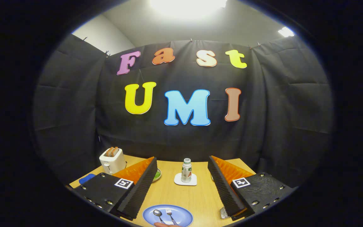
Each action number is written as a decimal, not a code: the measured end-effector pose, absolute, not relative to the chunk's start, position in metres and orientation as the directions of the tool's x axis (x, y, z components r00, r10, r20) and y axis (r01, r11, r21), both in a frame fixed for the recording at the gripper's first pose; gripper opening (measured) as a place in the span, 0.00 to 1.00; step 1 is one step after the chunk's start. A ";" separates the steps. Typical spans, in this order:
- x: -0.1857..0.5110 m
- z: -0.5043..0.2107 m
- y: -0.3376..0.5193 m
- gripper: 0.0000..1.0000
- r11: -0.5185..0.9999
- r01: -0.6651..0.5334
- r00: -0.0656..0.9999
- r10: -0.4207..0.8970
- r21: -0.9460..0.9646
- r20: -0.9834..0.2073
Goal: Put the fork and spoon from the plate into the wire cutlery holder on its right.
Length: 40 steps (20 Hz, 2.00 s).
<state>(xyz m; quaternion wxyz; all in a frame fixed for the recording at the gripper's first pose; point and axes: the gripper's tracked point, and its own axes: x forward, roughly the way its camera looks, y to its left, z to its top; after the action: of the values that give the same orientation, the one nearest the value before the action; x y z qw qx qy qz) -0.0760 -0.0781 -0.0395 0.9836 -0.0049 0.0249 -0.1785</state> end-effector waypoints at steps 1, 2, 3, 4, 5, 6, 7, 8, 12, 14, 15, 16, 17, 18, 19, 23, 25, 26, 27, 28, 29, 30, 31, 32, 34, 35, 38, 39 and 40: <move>-0.078 -0.044 -0.079 0.98 0.931 0.363 0.930 -0.364 -0.022 -0.058; -0.080 -0.048 -0.080 0.98 0.928 0.371 0.926 -0.372 -0.024 -0.063; -0.081 -0.050 -0.080 0.99 0.927 0.373 0.925 -0.374 -0.027 -0.066; -0.080 -0.054 -0.078 0.99 0.928 0.372 0.925 -0.373 -0.030 -0.068; -0.080 -0.058 -0.079 0.98 0.928 0.370 0.925 -0.372 -0.034 -0.074; -0.081 -0.063 -0.081 0.99 0.927 0.372 0.924 -0.374 -0.036 -0.079; -0.082 -0.065 -0.082 0.99 0.926 0.376 0.923 -0.377 -0.034 -0.077; -0.081 -0.067 -0.082 0.99 0.926 0.376 0.923 -0.377 -0.028 -0.073; -0.077 -0.084 -0.085 0.99 0.929 0.365 0.924 -0.370 -0.066 -0.099; -0.074 -0.097 -0.082 0.98 0.934 0.351 0.925 -0.358 -0.068 -0.132; -0.074 -0.102 -0.082 0.99 0.935 0.346 0.924 -0.354 -0.074 -0.147; -0.073 -0.109 -0.082 0.98 0.937 0.341 0.923 -0.350 -0.081 -0.162; -0.073 -0.117 -0.081 0.98 0.939 0.332 0.922 -0.344 -0.090 -0.179; -0.072 -0.131 -0.078 0.99 0.944 0.318 0.918 -0.331 -0.093 -0.219; -0.074 -0.149 -0.074 0.98 0.952 0.294 0.907 -0.305 -0.081 -0.290; -0.085 -0.195 -0.064 0.99 0.973 0.221 0.865 -0.227 -0.066 -0.448; -0.085 -0.228 -0.055 0.98 0.983 0.162 0.821 -0.185 -0.089 -0.541; -0.086 -0.244 -0.056 0.99 0.984 0.134 0.781 -0.176 -0.115 -0.599; -0.088 -0.258 -0.055 0.99 0.987 0.100 0.748 -0.160 -0.129 -0.644; -0.091 -0.270 -0.053 0.99 0.987 0.071 0.715 -0.151 -0.144 -0.683; -0.095 -0.279 -0.052 0.99 0.987 0.045 0.681 -0.143 -0.153 -0.719; -0.098 -0.290 -0.053 0.99 0.987 0.036 0.654 -0.142 -0.156 -0.743; -0.101 -0.299 -0.052 0.99 0.989 0.031 0.622 -0.132 -0.144 -0.772; -0.105 -0.311 -0.051 0.99 0.990 0.038 0.579 -0.135 -0.138 -0.804; -0.110 -0.328 -0.047 0.97 0.992 0.030 0.514 -0.120 -0.123 -0.849; -0.111 -0.334 -0.049 0.94 0.991 0.028 0.483 -0.128 -0.130 -0.866; -0.110 -0.347 -0.048 0.85 0.993 0.026 0.444 -0.117 -0.118 -0.889; -0.107 -0.351 -0.047 0.84 0.993 0.021 0.437 -0.111 -0.113 -0.893; -0.106 -0.354 -0.049 0.84 0.993 0.017 0.424 -0.116 -0.120 -0.898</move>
<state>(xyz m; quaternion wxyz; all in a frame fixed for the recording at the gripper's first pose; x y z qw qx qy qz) -0.1060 -0.0491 -0.3542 0.8426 -0.0463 0.5351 -0.0396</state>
